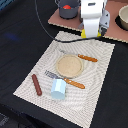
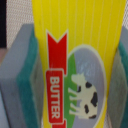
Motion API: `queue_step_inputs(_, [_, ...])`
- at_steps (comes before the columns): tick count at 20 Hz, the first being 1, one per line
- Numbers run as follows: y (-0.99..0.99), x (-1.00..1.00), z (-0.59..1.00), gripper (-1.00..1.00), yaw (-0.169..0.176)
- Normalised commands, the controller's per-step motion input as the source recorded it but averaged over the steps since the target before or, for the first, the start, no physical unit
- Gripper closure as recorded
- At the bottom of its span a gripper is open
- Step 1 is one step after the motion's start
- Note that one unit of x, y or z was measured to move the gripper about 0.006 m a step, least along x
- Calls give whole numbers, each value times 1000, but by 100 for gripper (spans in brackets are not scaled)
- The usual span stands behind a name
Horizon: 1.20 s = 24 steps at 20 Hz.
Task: Interact with the objects in diverse but meaningful ways.
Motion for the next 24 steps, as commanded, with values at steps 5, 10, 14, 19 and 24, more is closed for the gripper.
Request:
queue_step_inputs(5, [215,323,-145,100,-9])
queue_step_inputs(10, [209,56,-186,100,0])
queue_step_inputs(14, [204,10,-155,-100,0])
queue_step_inputs(19, [271,165,121,-100,0])
queue_step_inputs(24, [352,285,739,-100,-21])
